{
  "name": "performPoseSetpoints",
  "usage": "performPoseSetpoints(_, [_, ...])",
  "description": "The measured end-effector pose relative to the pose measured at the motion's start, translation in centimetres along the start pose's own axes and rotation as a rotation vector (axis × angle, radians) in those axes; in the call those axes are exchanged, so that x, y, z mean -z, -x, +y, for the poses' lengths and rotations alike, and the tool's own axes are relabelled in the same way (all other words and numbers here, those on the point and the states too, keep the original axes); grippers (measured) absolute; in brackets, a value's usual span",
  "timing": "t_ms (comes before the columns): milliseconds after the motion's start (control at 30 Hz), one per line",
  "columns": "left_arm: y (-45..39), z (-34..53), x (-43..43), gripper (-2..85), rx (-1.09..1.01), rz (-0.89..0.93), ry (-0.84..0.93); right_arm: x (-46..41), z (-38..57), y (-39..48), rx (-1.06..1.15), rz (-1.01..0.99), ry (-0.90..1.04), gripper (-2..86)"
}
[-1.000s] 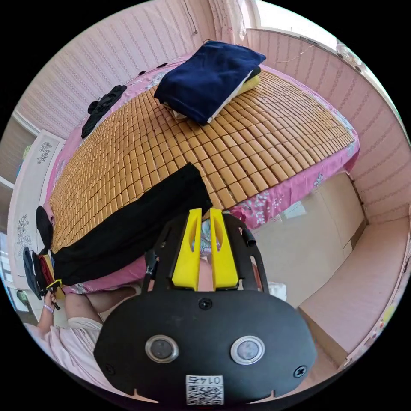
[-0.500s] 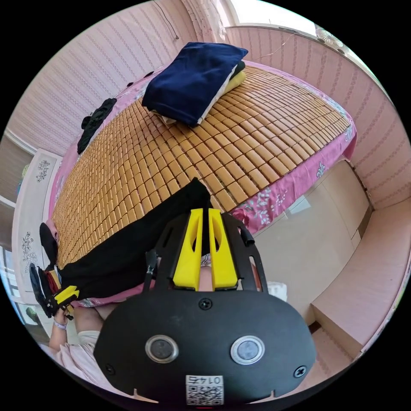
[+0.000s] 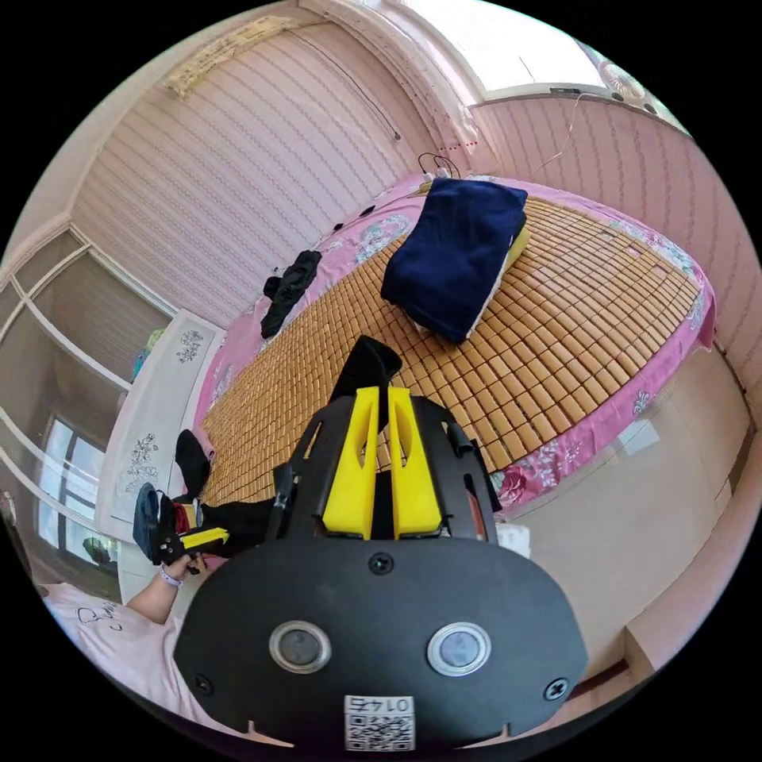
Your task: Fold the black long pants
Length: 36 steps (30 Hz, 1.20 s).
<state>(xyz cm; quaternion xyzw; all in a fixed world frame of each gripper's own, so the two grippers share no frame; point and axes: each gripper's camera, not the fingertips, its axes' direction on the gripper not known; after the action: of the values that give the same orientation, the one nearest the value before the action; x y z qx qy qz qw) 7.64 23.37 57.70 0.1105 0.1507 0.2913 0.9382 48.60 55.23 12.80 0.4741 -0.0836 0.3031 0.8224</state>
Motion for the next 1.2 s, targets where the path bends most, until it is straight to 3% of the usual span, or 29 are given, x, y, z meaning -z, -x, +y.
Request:
performPoseSetpoints(67, [0.3, 1.2, 2.4, -1.0, -0.001, -0.024, -0.062, -0.3, 1.4, -2.3, -0.052, 0.060, 0.019, 0.9])
performPoseSetpoints(200, [0.8, 3.2, 2.7, -1.0, 0.001, 0.007, -0.091, -5.7, 4.7, -7.8, -0.181, 0.123, 0.266, 1.1])
performPoseSetpoints(367, [1.4, 3.7, 1.3, -1.0, 0.001, 0.025, -0.018, -7.1, 4.4, -8.3, -0.205, 0.055, 0.203, 1.3])
performPoseSetpoints(467, [2.9, 3.7, 2.9, -1.0, 0.039, 0.017, -0.069, -7.1, 1.8, -5.7, -0.077, -0.029, 0.146, 1.5])
performPoseSetpoints(600, [2.7, 4.6, 3.7, -1.0, 0.005, 0.013, -0.079, -7.7, 2.6, -5.4, -0.002, 0.079, 0.090, 2.5])
performPoseSetpoints(733, [1.0, 6.4, 0.6, -1.0, -0.023, 0.035, -0.003, -14.2, 6.1, -9.8, -0.085, 0.237, 0.238, 7.6])
performPoseSetpoints(833, [1.1, 7.5, -2.3, -1.0, 0.004, 0.060, 0.071, -17.5, 7.4, -11.0, -0.099, 0.257, 0.224, 11.4])
performPoseSetpoints(1067, [3.6, 8.8, -2.7, -1.0, 0.082, 0.114, 0.093, -23.3, 8.0, -11.1, -0.097, 0.148, 0.312, 4.5])
performPoseSetpoints(1200, [4.6, 9.7, -2.1, -0.9, 0.089, 0.127, 0.089, -24.5, 6.5, -7.9, 0.063, 0.152, 0.293, 2.7])
